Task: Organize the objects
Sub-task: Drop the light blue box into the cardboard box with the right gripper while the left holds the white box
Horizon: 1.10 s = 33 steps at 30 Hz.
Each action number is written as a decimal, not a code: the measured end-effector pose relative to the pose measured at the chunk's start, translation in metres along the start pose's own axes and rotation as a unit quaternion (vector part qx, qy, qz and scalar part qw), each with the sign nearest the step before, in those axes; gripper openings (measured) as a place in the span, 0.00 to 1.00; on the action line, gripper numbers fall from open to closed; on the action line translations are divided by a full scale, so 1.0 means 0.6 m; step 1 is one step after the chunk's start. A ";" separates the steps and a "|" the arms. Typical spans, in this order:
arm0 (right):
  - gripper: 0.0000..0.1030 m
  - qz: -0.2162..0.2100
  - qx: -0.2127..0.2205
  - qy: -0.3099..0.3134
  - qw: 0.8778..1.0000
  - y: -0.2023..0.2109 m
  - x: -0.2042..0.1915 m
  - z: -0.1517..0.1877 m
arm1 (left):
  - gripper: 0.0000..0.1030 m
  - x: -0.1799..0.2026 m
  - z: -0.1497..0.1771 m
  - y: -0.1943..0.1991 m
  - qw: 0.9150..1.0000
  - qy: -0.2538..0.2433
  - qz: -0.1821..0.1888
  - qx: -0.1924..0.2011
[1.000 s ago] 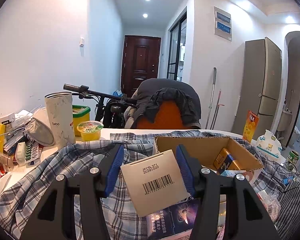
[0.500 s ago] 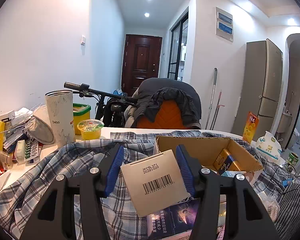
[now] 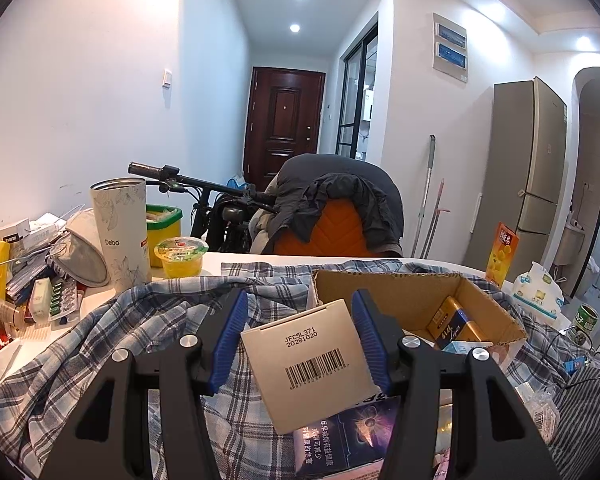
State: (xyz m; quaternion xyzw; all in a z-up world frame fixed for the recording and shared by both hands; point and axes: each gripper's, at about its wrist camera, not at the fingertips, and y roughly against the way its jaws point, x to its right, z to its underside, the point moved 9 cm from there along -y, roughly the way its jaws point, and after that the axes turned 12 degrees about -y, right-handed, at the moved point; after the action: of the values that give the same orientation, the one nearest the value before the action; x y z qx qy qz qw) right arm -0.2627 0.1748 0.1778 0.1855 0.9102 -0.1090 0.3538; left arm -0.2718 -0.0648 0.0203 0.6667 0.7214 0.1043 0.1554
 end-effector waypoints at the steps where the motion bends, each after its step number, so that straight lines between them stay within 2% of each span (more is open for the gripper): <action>1: 0.28 0.022 0.004 0.006 1.000 -0.019 0.015 -0.004 | 0.55 -0.001 0.000 0.000 1.000 0.001 0.000 0.001; 4: 0.28 0.092 0.015 0.039 0.995 -0.059 0.073 -0.012 | 0.55 0.001 -0.001 0.000 1.000 0.001 0.001 0.002; 7: 0.28 0.171 0.025 0.081 0.982 -0.087 0.149 -0.001 | 0.55 0.006 -0.002 0.002 1.000 -0.007 0.001 0.005; 10: 0.28 0.223 0.024 0.057 0.973 -0.082 0.238 0.022 | 0.55 0.013 -0.003 0.004 1.000 -0.017 -0.001 0.007; 11: 0.29 0.231 0.005 0.029 0.972 -0.086 0.266 0.032 | 0.55 0.015 -0.003 0.004 1.000 -0.020 -0.001 0.007; 12: 0.28 0.220 -0.005 0.002 0.976 -0.083 0.283 0.035 | 0.55 0.016 -0.003 0.003 1.000 -0.021 -0.002 0.006; 13: 0.28 0.213 0.000 -0.006 0.977 -0.077 0.290 0.034 | 0.55 0.017 -0.003 0.003 1.000 -0.022 -0.002 0.005; 15: 0.28 0.241 -0.001 0.006 0.970 -0.071 0.306 0.032 | 0.55 0.016 -0.002 0.002 1.000 -0.020 -0.003 0.004; 20: 0.28 0.241 -0.003 0.006 0.971 -0.073 0.322 0.028 | 0.55 0.008 0.000 0.000 1.000 -0.009 -0.002 0.000; 28: 0.28 0.285 -0.041 0.054 0.956 -0.111 0.331 0.049 | 0.55 0.008 0.001 0.000 1.000 -0.012 -0.002 -0.001; 33: 0.28 0.303 -0.060 0.061 0.949 -0.122 0.347 0.057 | 0.55 0.009 0.001 -0.001 1.000 -0.012 -0.002 -0.002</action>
State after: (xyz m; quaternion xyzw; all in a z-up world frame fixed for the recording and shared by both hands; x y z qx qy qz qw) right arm -0.4142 0.1514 0.0151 0.4372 0.8357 0.0698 0.3249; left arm -0.2726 -0.0596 0.0193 0.6661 0.7208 0.0971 0.1654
